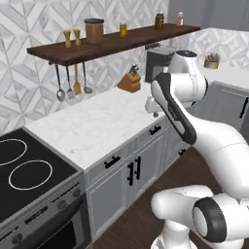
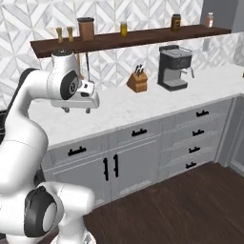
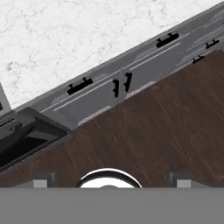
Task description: Take a straw from the drawer in front and place it inside the glass cup on the dining counter.
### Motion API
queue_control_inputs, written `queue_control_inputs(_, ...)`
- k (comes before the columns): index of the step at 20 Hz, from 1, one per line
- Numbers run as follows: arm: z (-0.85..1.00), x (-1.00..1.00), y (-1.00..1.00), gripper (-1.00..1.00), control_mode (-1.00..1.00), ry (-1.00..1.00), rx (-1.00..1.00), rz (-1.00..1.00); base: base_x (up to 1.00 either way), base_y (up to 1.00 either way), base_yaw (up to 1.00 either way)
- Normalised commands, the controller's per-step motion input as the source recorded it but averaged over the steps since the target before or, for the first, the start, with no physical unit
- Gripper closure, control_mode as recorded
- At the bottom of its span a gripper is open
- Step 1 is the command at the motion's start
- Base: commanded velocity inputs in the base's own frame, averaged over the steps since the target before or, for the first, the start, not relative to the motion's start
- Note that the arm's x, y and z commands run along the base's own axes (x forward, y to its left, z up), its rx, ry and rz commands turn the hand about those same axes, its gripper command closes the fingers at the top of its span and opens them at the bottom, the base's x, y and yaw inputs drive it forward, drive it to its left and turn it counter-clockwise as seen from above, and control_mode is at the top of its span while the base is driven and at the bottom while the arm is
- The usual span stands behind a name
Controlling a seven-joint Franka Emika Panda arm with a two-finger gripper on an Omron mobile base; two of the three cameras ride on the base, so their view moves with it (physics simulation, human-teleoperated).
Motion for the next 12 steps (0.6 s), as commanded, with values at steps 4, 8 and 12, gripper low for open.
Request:
queue_control_inputs(4, 0.00, 0.00, 0.00, -1.00, 1.00, 0.00, 0.00, 0.00, -0.42, 0.73, -0.38)
queue_control_inputs(8, 0.00, 0.00, 0.00, -1.00, 1.00, 0.00, 0.00, 0.00, -0.22, 0.64, -0.30)
queue_control_inputs(12, 0.00, 0.00, 0.00, -1.00, 1.00, 0.00, 0.00, 0.00, 0.04, 0.68, -0.21)
